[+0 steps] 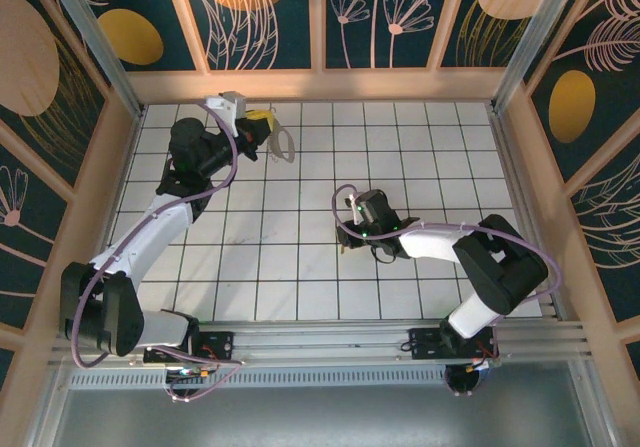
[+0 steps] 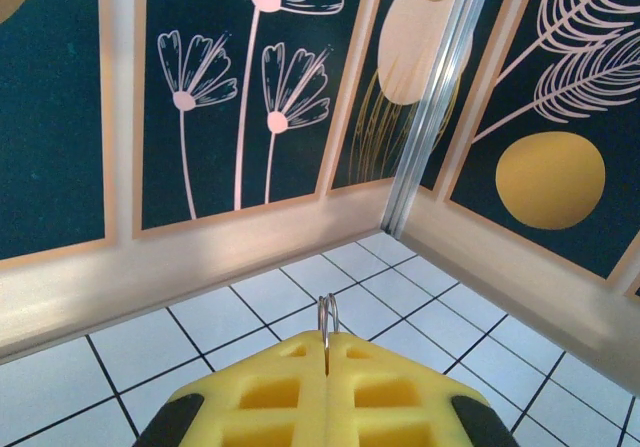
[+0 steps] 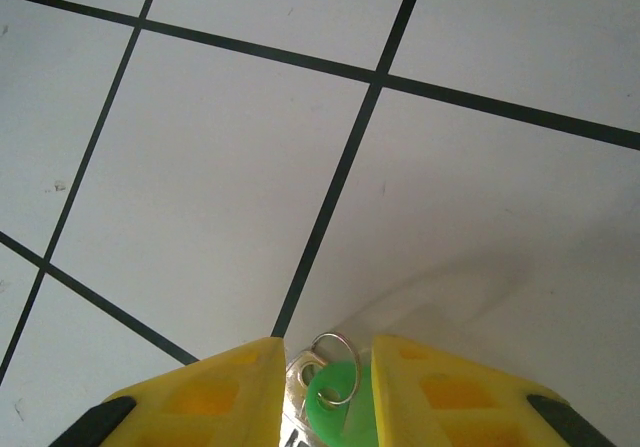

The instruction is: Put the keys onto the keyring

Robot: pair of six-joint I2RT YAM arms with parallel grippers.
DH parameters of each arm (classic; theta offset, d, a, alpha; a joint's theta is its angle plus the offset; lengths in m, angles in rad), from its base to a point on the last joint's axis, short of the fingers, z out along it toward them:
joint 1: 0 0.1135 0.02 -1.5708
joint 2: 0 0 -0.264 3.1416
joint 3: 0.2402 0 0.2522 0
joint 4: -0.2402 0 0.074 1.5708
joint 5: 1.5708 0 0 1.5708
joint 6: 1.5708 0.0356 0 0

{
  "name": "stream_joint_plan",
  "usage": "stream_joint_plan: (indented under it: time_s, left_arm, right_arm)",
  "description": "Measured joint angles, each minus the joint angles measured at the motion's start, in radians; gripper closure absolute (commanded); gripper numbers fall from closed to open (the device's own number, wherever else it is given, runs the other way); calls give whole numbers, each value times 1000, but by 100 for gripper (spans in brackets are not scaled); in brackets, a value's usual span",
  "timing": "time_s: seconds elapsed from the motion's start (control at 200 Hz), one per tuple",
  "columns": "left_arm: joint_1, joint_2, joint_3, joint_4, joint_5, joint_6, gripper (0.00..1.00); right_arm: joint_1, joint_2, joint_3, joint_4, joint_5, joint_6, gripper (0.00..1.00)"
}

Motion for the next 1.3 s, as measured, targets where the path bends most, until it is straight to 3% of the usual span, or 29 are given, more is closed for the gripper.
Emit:
stream_joint_plan:
  time_s: [0.5,0.611,0.736,1.301]
  left_arm:
    - [0,0,0,0,16,-1,100]
    - [0,0,0,0,16,-3,100]
    - [0,0,0,0,16,-3,100]
    - [0,0,0,0,17,-3,100]
  right_arm:
    - [0,33,8,8,-27,-3,74]
    - [0,35,9,12,-27,-10,82]
    - [0,35,9,14,-31,-17,100]
    - [-3,-66,8,10,3,-21,100]
